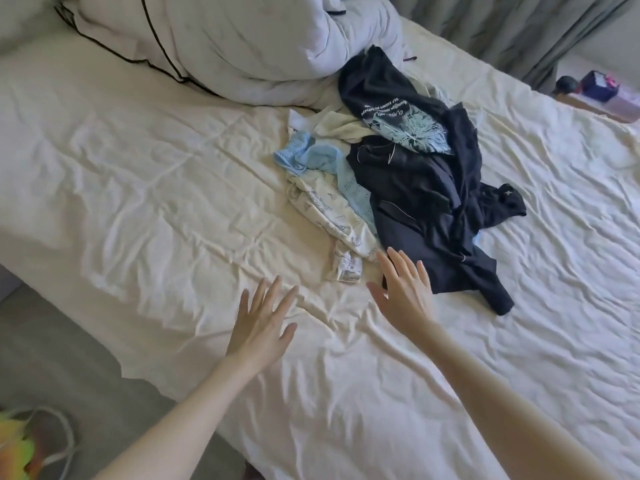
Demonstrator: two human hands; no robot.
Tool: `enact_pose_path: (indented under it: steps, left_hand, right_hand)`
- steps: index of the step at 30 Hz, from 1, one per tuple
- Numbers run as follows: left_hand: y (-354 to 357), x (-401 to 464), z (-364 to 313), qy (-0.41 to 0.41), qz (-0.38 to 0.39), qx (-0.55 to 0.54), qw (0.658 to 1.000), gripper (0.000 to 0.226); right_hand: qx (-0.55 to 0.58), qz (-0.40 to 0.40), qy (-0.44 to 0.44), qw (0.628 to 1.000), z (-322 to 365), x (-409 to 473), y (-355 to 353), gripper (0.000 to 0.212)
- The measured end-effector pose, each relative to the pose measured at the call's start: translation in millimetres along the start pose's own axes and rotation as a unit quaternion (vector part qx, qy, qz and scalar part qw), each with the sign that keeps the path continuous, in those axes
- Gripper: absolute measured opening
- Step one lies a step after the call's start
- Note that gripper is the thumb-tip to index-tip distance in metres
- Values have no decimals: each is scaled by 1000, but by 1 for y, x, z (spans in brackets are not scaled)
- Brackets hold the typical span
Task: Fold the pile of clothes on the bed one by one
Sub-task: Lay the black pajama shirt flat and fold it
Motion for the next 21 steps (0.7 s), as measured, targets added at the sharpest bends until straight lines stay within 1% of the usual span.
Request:
enact_pose_path:
  steps: [4,9,12,15,19,21]
  left_hand:
    - [34,69,-21,37,23,33,998,64]
    - [74,145,-31,28,71,29,997,76]
    - [94,183,-27,19,96,44,994,86]
    - [118,200,-17,11,133,61,989,95]
    - [134,209,-13,15,150,73,986,104]
    - [136,214,-12,9,159,70,985,107]
  right_hand:
    - [-31,-4,13,999,-48,67,17,57]
    - [-61,-37,3,997,-93,156,20,55]
    - [-68,-73,10,995,-113,205,12,54]
    - [-76,-113,27,990,-127,245,0,56]
    - [-81,-120,63,987,-143,286,-7,59]
    - [-81,-129,88,984,-151,300,-10,51]
Point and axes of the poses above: each hand's wrist, its own x-axis towards the middle knuckle, its own y-axis out of the palm, z = x × y, the point moved 8 cm from there along x, towards the middle knuckle, and after that the axes turned 13 degrees about x, right-handed, at the moved point
